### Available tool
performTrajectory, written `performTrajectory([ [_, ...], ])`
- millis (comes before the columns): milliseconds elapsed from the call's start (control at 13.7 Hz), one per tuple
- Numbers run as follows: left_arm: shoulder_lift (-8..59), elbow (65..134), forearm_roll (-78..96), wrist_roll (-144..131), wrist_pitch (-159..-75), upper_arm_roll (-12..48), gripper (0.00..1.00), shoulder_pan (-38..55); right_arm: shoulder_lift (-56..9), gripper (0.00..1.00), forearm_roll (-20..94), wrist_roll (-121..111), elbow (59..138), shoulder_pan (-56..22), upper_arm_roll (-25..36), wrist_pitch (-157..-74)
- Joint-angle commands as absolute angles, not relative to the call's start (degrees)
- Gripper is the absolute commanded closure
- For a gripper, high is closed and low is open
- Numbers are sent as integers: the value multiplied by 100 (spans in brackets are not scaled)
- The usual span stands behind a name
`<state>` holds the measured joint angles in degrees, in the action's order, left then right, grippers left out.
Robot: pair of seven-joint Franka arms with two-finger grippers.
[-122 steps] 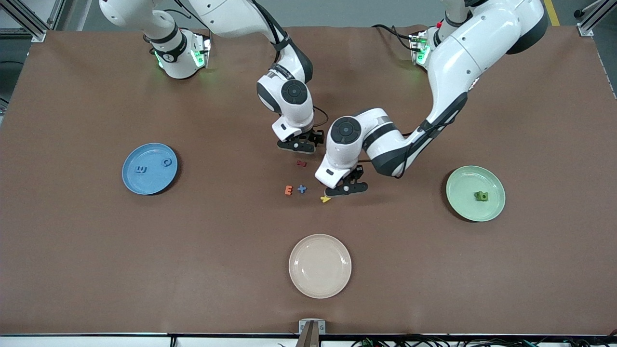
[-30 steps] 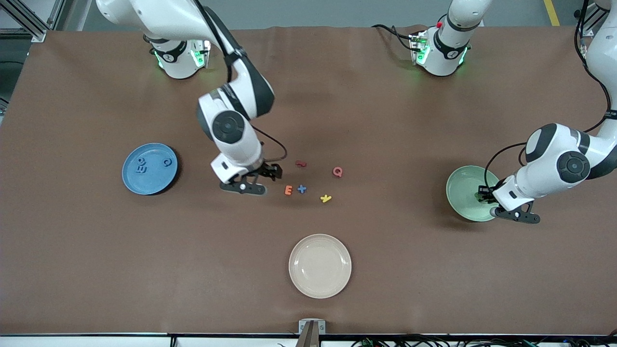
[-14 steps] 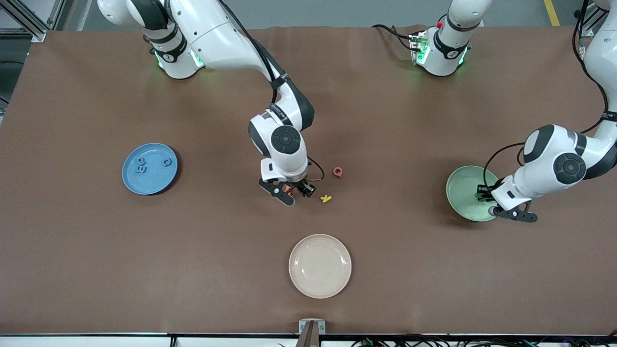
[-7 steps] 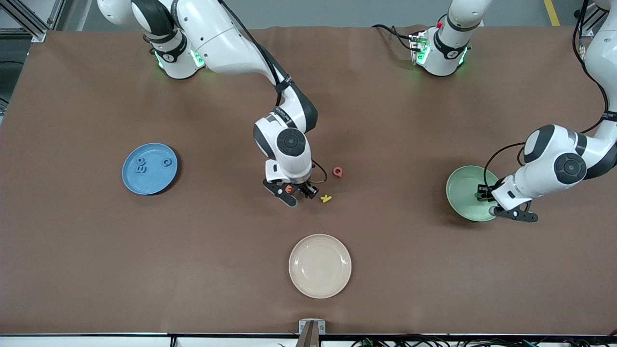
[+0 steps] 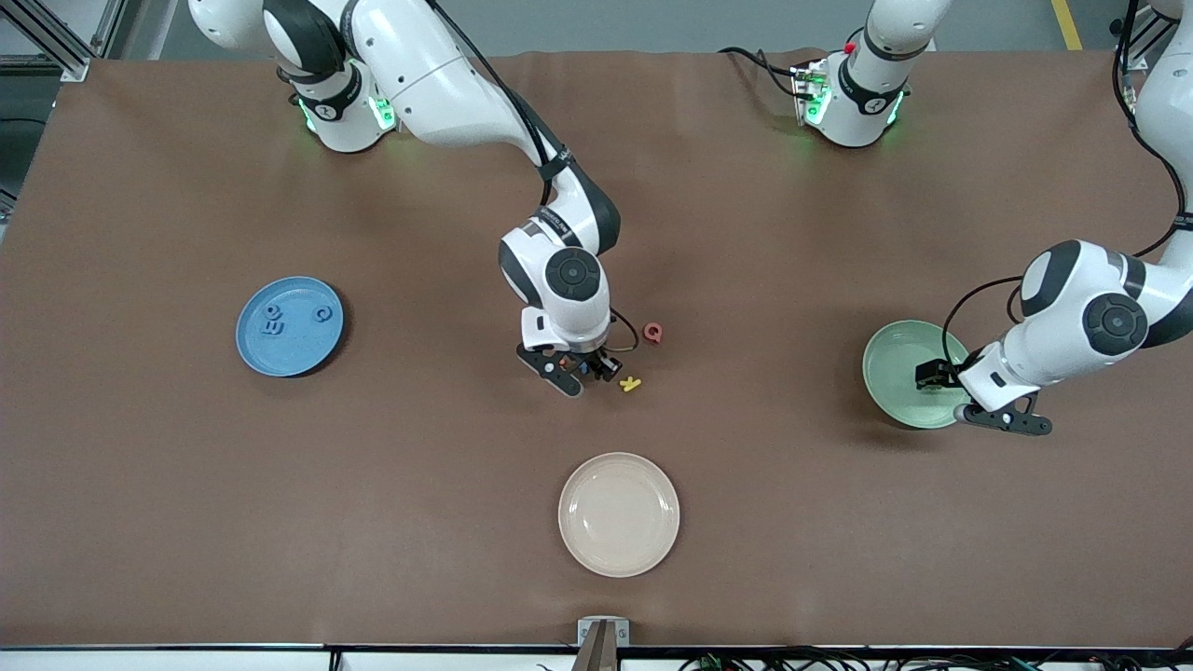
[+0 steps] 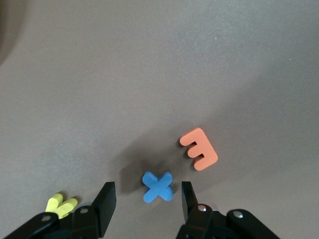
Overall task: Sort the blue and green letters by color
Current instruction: 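Grasp the blue x with the right gripper while the left gripper rises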
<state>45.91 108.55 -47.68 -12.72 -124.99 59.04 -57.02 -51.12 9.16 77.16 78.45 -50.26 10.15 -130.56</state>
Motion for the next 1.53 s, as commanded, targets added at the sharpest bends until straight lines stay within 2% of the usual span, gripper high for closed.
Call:
performTrajectory([
  [0, 4403, 10688, -4860, -1345, -12340, 6064, 0, -5695, -5264, 39, 976, 7805, 7655, -5071, 1046, -13034],
  [219, 4403, 10425, -4852, -1353, -12130, 6257, 0, -5660, -5273, 47, 976, 7796, 7655, -5071, 1055, -13034],
  [511, 4412, 9836, -4799, -1555, -11611, 6302, 0, -5134, -5273, 77, 941, 7735, 7655, -5071, 1046, -13017],
  [657, 4447, 9555, -4773, -1713, -11427, 6293, 0, -4809, -5273, 98, 949, 7734, 7655, -5071, 1046, -13008],
  [949, 4526, 9089, -4755, -1740, -11382, 6144, 0, -4150, -5177, 100, 958, 7621, 7638, -4966, 1055, -12842],
  [1240, 4526, 8649, -4273, -1758, -11382, 5731, 0, -3464, -4958, 100, 1028, 6771, 7427, -4571, 994, -11719],
  [1459, 4535, 8456, -3982, -1758, -11382, 5704, 0, -3261, -4493, 100, 1028, 5620, 7470, -4202, 1011, -10858],
])
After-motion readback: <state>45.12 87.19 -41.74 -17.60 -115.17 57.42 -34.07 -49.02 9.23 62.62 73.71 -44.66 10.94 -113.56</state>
